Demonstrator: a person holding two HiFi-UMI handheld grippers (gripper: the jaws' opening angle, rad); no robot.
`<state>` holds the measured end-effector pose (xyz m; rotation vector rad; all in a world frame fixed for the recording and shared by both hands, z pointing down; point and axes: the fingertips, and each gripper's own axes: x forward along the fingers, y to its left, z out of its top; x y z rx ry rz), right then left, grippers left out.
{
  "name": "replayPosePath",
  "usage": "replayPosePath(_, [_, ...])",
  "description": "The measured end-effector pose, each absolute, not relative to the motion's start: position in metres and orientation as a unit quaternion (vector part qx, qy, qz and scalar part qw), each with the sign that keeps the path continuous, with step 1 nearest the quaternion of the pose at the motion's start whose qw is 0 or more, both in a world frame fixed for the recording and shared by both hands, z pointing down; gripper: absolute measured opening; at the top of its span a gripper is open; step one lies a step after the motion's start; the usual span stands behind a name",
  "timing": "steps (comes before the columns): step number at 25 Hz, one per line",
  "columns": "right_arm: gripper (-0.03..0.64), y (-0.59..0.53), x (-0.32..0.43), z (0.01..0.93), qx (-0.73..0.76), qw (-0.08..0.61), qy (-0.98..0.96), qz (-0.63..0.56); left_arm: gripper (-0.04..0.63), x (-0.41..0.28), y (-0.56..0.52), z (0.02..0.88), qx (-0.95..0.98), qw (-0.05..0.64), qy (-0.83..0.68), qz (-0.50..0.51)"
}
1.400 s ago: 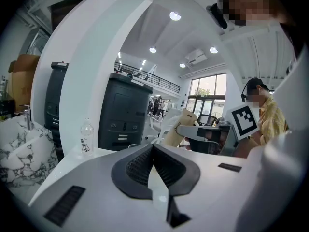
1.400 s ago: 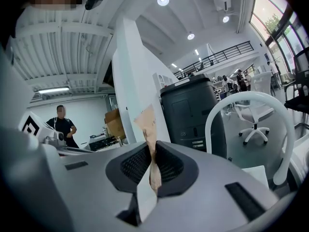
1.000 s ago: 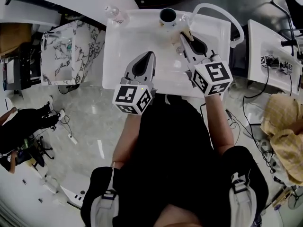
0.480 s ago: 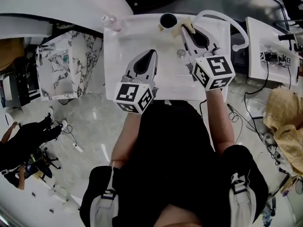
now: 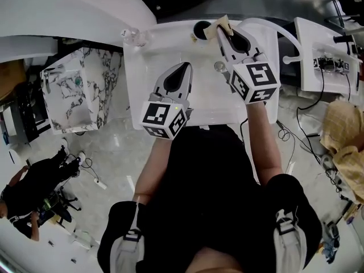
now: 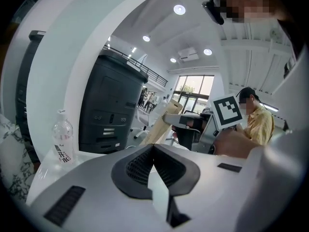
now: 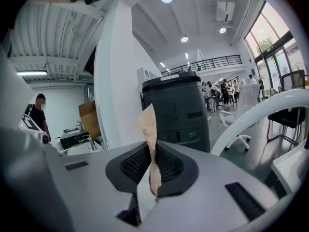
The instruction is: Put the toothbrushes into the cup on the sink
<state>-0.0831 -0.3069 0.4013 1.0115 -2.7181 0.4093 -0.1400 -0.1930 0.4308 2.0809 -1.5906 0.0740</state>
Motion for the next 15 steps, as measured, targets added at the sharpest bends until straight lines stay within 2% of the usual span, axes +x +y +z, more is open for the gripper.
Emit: replayPosePath(15, [0.051, -0.324, -0.108, 0.427, 0.349, 0.128, -0.918, 0.139, 0.014, -0.155, -0.193, 0.44, 0.769, 0.271, -0.578, 0.032])
